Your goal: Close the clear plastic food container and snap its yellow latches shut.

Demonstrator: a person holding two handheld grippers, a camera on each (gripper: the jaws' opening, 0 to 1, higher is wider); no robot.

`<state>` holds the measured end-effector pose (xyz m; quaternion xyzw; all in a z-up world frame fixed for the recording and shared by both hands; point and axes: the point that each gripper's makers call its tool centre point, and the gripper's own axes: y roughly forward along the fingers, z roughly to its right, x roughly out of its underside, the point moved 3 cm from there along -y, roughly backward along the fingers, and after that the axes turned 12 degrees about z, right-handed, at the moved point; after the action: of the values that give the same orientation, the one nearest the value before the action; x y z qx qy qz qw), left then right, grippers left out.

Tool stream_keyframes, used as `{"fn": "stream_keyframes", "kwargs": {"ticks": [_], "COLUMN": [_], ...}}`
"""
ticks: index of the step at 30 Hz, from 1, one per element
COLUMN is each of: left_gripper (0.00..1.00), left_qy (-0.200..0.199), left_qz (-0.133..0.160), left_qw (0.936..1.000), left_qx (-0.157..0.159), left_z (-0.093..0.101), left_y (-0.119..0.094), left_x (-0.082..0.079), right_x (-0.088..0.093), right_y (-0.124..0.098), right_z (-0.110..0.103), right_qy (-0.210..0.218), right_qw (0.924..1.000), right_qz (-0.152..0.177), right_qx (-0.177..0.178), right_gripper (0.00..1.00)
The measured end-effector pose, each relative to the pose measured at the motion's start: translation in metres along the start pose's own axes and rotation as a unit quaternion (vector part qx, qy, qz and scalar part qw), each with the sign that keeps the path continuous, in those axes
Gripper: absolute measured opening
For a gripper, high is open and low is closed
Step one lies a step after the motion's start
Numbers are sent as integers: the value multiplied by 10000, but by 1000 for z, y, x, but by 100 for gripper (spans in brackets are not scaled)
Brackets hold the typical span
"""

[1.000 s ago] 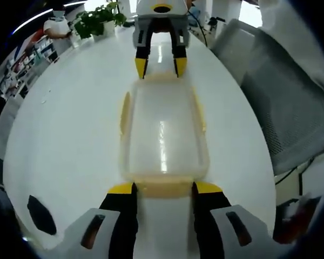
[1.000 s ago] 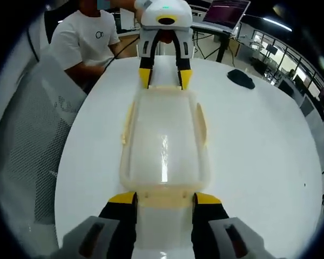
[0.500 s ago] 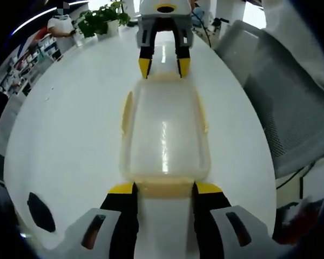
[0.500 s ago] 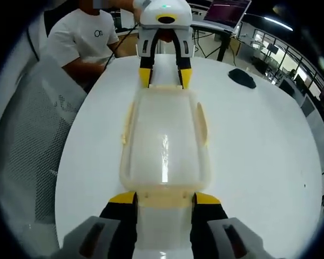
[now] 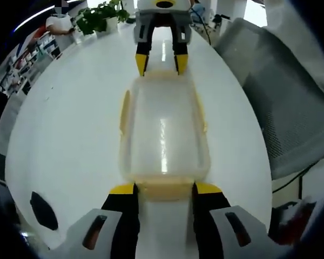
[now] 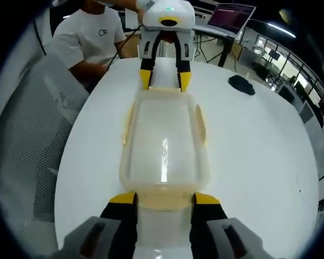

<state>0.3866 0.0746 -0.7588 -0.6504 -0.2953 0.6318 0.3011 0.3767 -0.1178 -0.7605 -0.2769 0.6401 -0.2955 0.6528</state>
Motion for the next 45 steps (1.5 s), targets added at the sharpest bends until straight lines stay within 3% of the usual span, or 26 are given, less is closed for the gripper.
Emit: {"fn": "stream_keyframes", "kwargs": {"ticks": [5, 17, 29, 45], "left_gripper": [36, 36, 36, 36], "left_qy": [61, -60, -148, -91], "left_qz": [-75, 85, -32, -83], "left_qw": [9999, 9999, 9999, 9999], "left_qx": [-60, -60, -23, -22], "left_z": [5, 20, 20, 21], "left_y": [-10, -25, -45, -40], "left_x": [-11, -34, -54, -83], "right_x": [-11, -25, -39, -29], "right_y": [-12, -40, -58, -85], "right_z": [-5, -16, -16, -18], "right_qy": [-4, -4, -3, 45], "right_qw": [9999, 9996, 9994, 9994], "right_qz": [98, 181, 285, 257], "right_qx": [-44, -220, -201, -242], "right_gripper": [36, 36, 36, 36]}}
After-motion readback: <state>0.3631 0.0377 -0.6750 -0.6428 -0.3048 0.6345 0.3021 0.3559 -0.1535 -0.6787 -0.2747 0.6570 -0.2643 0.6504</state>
